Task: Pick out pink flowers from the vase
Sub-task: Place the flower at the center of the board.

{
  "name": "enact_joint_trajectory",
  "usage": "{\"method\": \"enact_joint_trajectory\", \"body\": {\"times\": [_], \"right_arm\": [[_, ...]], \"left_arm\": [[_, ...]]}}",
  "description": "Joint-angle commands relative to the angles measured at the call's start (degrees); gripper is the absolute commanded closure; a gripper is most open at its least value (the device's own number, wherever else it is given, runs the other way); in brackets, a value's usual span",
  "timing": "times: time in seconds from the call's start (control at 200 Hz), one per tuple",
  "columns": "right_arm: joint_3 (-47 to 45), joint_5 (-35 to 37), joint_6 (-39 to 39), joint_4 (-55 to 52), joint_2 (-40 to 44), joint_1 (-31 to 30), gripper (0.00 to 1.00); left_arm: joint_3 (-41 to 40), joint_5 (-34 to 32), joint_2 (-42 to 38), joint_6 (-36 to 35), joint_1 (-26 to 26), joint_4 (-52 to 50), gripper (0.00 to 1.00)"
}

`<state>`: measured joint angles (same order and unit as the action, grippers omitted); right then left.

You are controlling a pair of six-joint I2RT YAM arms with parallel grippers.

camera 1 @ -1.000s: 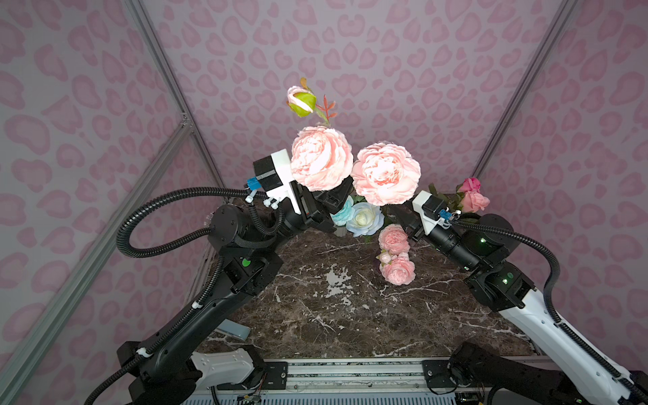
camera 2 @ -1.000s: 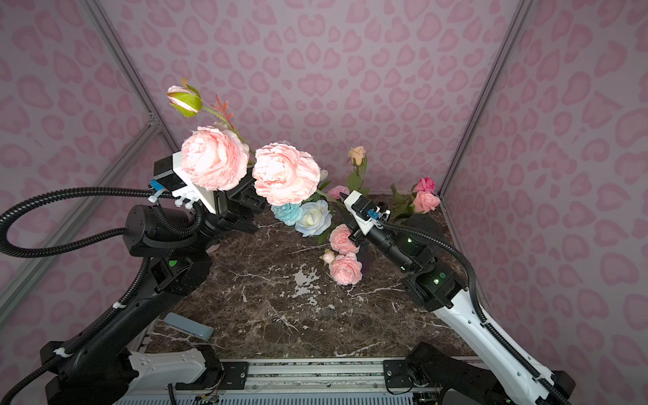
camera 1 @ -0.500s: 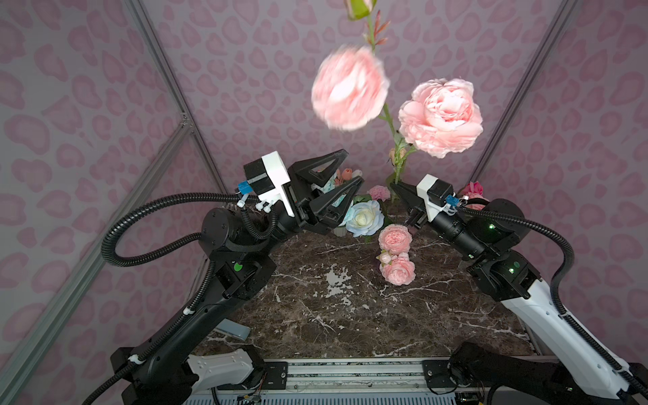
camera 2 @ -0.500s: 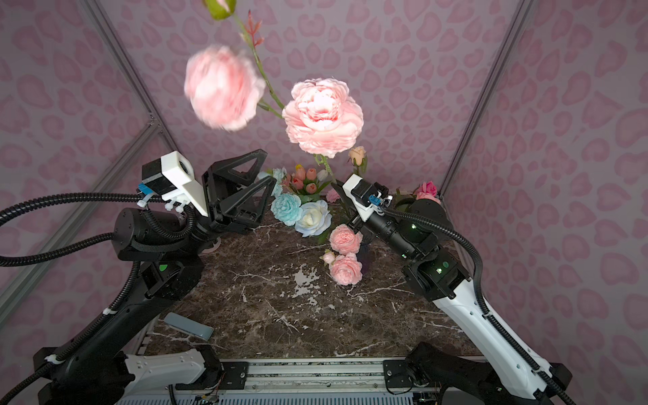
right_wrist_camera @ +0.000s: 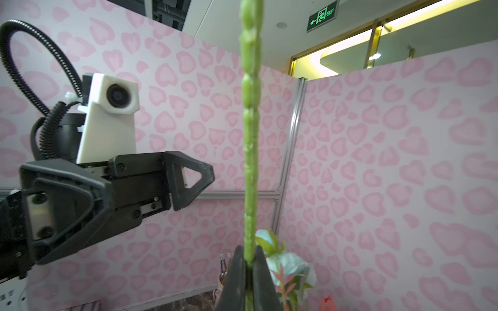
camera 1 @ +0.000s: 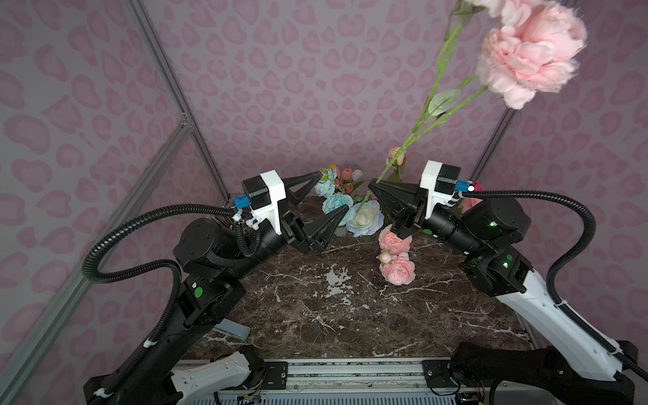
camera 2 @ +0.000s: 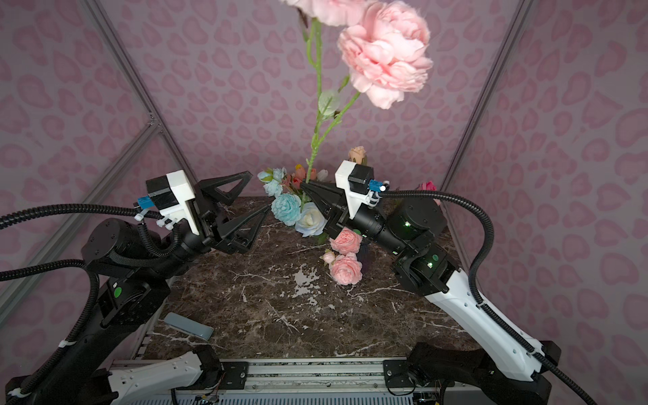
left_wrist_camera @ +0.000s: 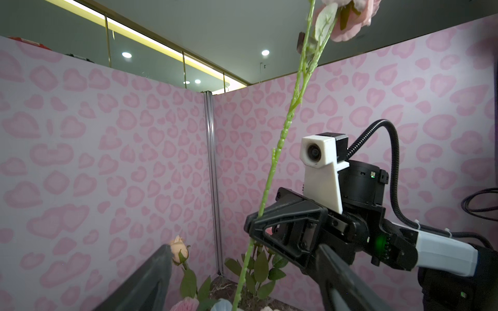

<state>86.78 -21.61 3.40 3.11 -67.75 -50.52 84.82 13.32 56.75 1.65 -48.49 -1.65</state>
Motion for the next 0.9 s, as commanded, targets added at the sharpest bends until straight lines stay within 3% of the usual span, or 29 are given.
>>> {"method": "enact_joint_trajectory", "body": {"times": [0.0, 0.145, 0.345, 0.415, 0.56, 0.68, 0.815, 0.895], "right_arm": [[-2.5, 1.5, -2.7, -1.4, -0.2, -3.0, 1.00], [-6.9, 2.9, -3.7, 0.2, 0.7, -6.7, 1.00], [-10.1, 4.7, -3.7, -0.1, 0.0, -9.6, 1.00], [-10.6, 4.8, -3.8, 0.0, -0.4, -10.2, 1.00], [-10.8, 5.0, -3.4, 0.1, -1.1, -11.6, 1.00], [-11.3, 4.9, -3.4, 0.5, -1.2, -12.1, 1.00], [-12.5, 5.7, -3.4, 1.3, 0.0, -12.1, 1.00], [-12.9, 5.9, -3.3, 1.2, 0.9, -12.2, 1.00]], "left_arm": [[0.8, 3.9, -0.6, 2.4, 0.0, -10.6, 0.16], [-0.1, 7.2, -2.7, 3.3, 0.6, -17.5, 0.34], [-3.4, 13.6, -4.2, 6.7, 1.4, -17.3, 0.51], [-4.1, 13.6, -4.4, 7.1, 1.5, -17.2, 0.58], [-4.8, 12.7, -4.9, 7.4, 1.6, -16.8, 0.60], [-5.4, 11.9, -5.3, 7.0, 1.7, -16.5, 0.78], [-6.8, 10.0, -6.9, 6.5, 1.6, -16.2, 0.77], [-8.0, 8.3, -8.6, 5.6, 1.7, -16.1, 0.70]]}}
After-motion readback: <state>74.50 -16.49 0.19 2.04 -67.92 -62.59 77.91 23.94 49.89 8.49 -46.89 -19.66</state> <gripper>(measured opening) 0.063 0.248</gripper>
